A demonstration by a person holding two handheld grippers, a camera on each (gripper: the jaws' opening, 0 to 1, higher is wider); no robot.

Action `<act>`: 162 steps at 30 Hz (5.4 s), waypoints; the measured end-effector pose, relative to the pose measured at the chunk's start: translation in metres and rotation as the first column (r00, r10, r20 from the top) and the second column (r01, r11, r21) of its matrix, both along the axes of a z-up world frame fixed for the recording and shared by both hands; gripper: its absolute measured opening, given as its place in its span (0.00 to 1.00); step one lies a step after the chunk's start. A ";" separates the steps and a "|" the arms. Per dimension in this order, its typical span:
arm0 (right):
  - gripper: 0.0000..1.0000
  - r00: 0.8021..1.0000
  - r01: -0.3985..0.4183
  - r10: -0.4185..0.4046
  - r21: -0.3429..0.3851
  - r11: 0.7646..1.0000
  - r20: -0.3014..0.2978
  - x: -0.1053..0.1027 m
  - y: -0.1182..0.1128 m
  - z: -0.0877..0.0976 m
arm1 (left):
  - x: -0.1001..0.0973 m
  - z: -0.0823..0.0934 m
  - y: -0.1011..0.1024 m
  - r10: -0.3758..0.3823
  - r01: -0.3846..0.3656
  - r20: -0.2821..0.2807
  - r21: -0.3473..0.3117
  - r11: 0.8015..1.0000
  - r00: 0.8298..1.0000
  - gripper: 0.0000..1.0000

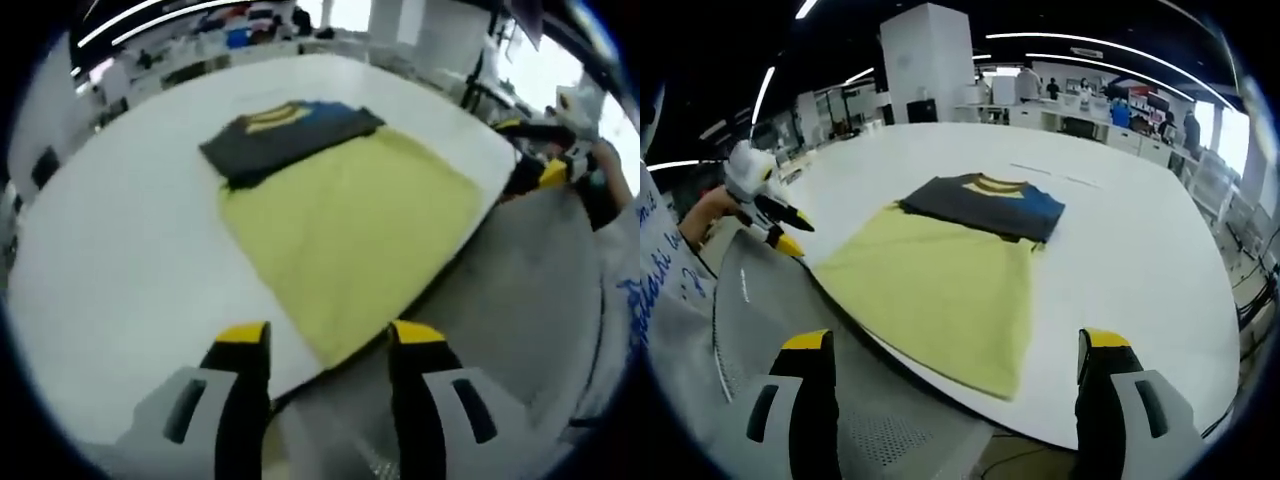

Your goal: Fold the garment on the visible template until the final outline fits inside the template.

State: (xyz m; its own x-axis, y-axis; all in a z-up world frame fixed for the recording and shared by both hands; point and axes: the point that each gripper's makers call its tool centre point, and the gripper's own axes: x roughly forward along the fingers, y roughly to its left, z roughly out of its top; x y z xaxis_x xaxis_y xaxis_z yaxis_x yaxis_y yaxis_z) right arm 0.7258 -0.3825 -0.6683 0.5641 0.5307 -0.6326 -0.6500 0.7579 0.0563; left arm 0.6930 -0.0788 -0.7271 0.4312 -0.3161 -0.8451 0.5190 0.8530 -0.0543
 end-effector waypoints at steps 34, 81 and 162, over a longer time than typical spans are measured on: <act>1.00 1.000 0.002 -0.002 -0.008 1.000 -0.018 -0.002 -0.003 -0.006 | -0.003 -0.045 0.003 0.011 -0.007 -0.117 0.030 1.000 0.993 0.18; 0.67 0.996 0.053 -0.056 -0.049 0.997 -0.065 0.014 -0.021 -0.054 | -0.004 -0.054 0.003 0.022 -0.012 -0.144 0.072 0.997 0.989 0.04; 0.03 0.957 0.119 -0.159 -0.172 0.978 -0.242 0.024 -0.038 -0.119 | -0.006 -0.056 0.000 0.011 -0.002 -0.193 0.047 0.999 0.981 0.01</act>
State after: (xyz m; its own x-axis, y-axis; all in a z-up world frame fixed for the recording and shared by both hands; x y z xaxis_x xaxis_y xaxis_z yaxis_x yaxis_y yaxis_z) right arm 0.7500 -0.4209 -0.7875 0.4360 0.3432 -0.8320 -0.5174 0.8520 0.0803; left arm 0.6871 -0.0793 -0.7831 0.2602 -0.2725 -0.9263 0.4970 0.8603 -0.1135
